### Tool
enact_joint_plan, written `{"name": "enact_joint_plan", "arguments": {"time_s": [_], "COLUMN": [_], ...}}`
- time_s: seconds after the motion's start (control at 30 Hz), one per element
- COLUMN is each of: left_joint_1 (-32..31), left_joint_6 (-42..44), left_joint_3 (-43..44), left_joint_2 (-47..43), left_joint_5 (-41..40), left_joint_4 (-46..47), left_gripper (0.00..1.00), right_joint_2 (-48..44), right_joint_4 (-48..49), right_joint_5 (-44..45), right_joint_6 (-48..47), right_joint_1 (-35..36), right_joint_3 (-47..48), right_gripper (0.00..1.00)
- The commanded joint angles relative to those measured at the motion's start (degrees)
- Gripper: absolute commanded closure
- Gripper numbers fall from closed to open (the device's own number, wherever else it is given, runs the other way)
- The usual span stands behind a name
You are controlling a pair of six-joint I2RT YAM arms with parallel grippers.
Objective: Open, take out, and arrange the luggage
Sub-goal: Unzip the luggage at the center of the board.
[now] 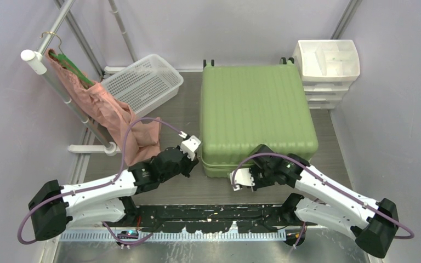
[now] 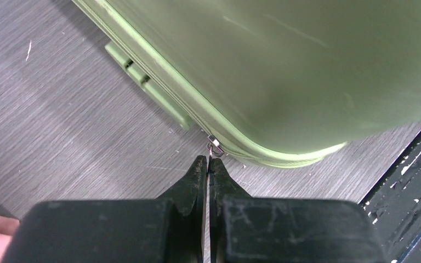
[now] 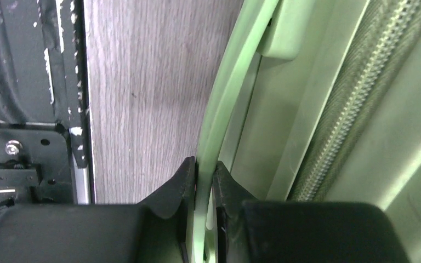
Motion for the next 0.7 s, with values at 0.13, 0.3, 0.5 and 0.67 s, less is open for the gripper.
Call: {"name": "enact_joint_plan", "arguments": {"time_s": [0.13,0.3,0.5,0.67], "left_joint_1": [1.57,3.59,9.32,14.84], "left_joint_6": [7.0,8.97,10.16,10.05], "left_joint_3": [2.31,2.57,4.97,8.46], "left_joint_2": [4.46,7.08,11.44,18.0], "left_joint_5": [-8.57,-9.6,-5.14,0.18], "left_joint_4": [6.17,12.08,17.13,21.15], "left_gripper": [1.0,1.0,1.0,1.0], "right_joint_2": [-4.22,-3.99,-3.87,-3.85], "right_joint_4": [-18.29,-19.6,-20.06,-19.94], "right_joint_5": [0.28,-0.77,-0.28,-0.4], "right_joint_6": [-8.07,-10.55,-12.87,-14.15], "right_joint_1": [0.47,0.4,0.47,0.48], "right_joint_3": [-0.15,-0.35,-0.9,-1.35], "right_gripper": [0.99,0.99,0.99,0.99]}}
